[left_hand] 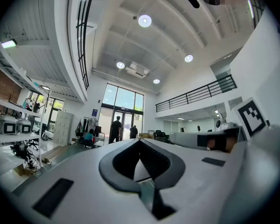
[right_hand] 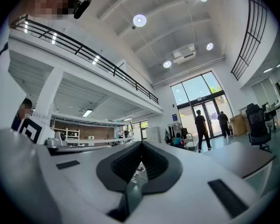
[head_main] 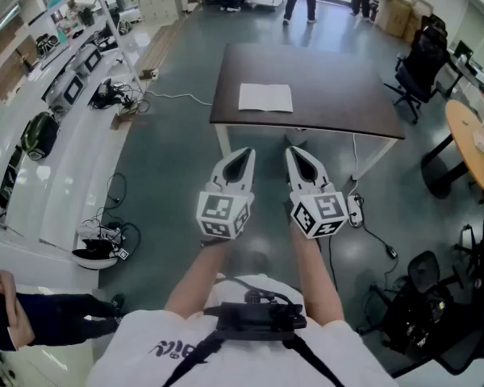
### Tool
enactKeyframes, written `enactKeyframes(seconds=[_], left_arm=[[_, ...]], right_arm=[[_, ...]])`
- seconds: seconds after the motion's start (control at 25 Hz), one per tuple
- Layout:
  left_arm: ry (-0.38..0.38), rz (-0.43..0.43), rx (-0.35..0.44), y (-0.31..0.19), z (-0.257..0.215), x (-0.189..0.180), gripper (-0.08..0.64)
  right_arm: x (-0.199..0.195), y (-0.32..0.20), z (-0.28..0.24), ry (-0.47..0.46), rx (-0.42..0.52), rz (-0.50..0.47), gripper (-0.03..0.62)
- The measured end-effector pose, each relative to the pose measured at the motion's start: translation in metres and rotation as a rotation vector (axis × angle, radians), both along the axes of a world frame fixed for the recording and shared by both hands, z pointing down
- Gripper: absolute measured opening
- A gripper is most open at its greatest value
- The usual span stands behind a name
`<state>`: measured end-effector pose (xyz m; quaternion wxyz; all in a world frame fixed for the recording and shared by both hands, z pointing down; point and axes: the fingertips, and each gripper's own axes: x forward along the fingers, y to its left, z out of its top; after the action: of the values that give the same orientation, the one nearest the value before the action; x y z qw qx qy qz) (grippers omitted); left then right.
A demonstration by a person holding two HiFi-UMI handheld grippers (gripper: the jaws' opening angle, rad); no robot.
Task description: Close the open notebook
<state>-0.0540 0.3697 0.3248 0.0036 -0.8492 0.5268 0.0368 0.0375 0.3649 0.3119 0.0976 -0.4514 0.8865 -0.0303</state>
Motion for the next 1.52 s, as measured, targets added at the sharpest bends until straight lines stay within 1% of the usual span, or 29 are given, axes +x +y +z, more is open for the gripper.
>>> enactKeyframes(seconds=[0.32, 0.48, 0.56, 0.64, 0.68, 0.72, 0.8, 0.92, 1.08, 1.16, 1.28, 1.4, 1.52], left_arm=[[-0.001, -0.04, -0.001, 0.003, 0.012, 0.042, 0.009], [-0.019, -0.037, -0.019, 0.0, 0.017, 0.054, 0.009], [-0.02, -0.004, -0.028, -0.002, 0.018, 0.06, 0.011], [0.005, 0.057, -0.039, -0.005, 0.018, 0.069, 0.009], [0.022, 0.074, -0.045, -0.009, 0.019, 0.07, 0.009], [0.033, 0.07, -0.049, -0.015, 0.02, 0.068, 0.011], [0.046, 0.031, -0.054, -0.03, 0.025, 0.059, 0.009], [0.083, 0.0, -0.052, -0.049, 0.032, 0.047, 0.009], [0.11, 0.028, -0.028, -0.094, 0.027, 0.059, 0.009], [0.124, 0.041, -0.02, -0.118, 0.023, 0.06, 0.009], [0.119, 0.053, 0.004, -0.153, 0.016, 0.051, 0.009], [0.111, 0.04, 0.027, -0.189, 0.011, 0.037, 0.009], [0.119, 0.033, 0.037, -0.221, 0.008, 0.018, 0.009]], right_arm=[[0.043, 0.0, 0.011, 0.002, -0.003, -0.011, 0.005], [0.05, 0.0, 0.015, -0.018, 0.004, -0.018, 0.005], [0.049, -0.003, 0.017, -0.029, -0.003, -0.025, 0.005], [0.046, -0.007, 0.02, -0.041, -0.013, -0.037, 0.005], [0.044, -0.011, 0.022, -0.045, -0.018, -0.042, 0.005], [0.041, -0.016, 0.024, -0.047, -0.021, -0.047, 0.005], [0.034, -0.025, 0.031, -0.039, -0.03, -0.048, 0.005], [0.03, -0.038, 0.048, -0.012, -0.057, -0.017, 0.005], [0.047, -0.077, 0.047, -0.005, -0.057, 0.034, 0.005], [0.048, -0.099, 0.041, 0.014, -0.044, 0.047, 0.005], [0.039, -0.134, 0.032, 0.03, -0.02, 0.063, 0.003], [0.027, -0.171, 0.024, 0.053, 0.0, 0.083, 0.003], [0.009, -0.206, 0.023, 0.083, -0.002, 0.105, 0.003]])
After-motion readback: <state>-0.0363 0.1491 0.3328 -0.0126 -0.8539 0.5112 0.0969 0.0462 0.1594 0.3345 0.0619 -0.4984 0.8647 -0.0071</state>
